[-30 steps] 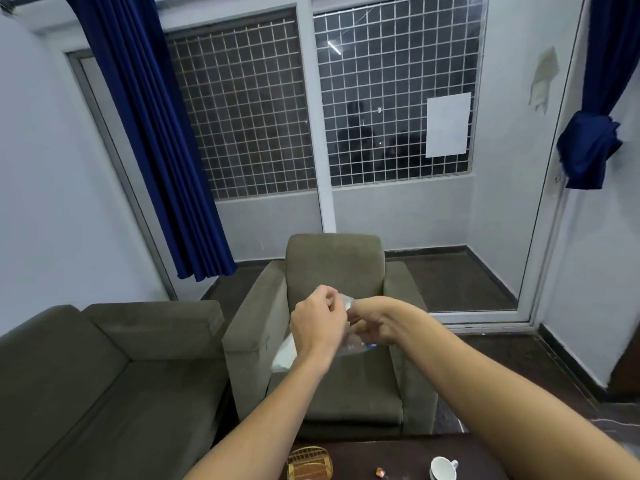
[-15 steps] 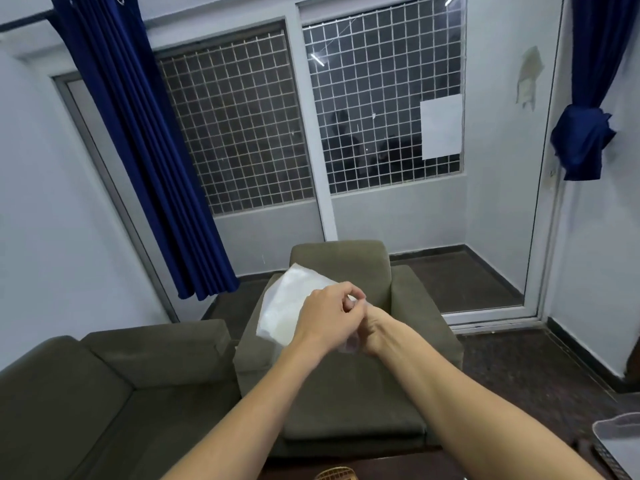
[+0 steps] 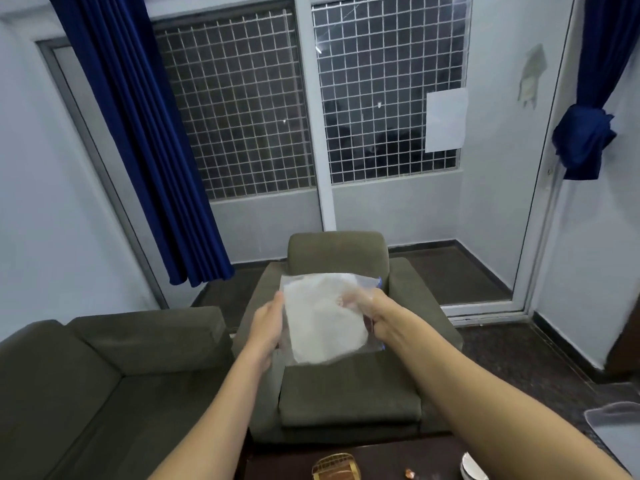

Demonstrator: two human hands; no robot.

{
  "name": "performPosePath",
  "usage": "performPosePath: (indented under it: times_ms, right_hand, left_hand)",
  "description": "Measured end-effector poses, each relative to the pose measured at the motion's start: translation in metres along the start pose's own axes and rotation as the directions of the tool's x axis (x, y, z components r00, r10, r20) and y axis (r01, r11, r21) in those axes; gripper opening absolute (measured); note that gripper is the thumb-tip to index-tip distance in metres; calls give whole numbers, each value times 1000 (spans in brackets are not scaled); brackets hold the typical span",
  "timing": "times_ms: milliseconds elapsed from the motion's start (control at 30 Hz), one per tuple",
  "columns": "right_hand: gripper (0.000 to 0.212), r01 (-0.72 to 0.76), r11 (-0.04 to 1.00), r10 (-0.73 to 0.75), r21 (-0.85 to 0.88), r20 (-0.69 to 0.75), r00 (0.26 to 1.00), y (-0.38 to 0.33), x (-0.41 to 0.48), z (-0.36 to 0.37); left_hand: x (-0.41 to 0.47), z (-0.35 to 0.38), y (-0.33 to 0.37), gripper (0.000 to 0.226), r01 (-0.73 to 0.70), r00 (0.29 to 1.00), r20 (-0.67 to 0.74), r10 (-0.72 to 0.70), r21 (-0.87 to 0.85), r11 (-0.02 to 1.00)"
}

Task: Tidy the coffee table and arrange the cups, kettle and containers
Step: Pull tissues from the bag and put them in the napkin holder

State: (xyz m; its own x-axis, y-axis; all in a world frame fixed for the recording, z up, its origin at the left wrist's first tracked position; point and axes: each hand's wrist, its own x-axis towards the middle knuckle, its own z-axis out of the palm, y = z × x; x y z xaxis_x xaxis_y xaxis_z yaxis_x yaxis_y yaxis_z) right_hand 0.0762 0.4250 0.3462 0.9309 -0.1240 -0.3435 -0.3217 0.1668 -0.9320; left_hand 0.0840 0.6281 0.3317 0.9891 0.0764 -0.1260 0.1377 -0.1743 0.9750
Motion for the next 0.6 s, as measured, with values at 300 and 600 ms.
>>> performPosePath:
  times_ms: [300, 600]
  right_hand:
    - [33, -76, 984, 54, -164, -138, 989, 49, -6, -53]
    - [21, -147, 930, 38, -338, -308, 951, 62, -4, -176]
  left_hand:
    - [18, 65, -67, 30, -7, 996, 86, 17, -117, 993]
    - [18, 173, -154, 36, 188, 969, 178, -173, -68, 980]
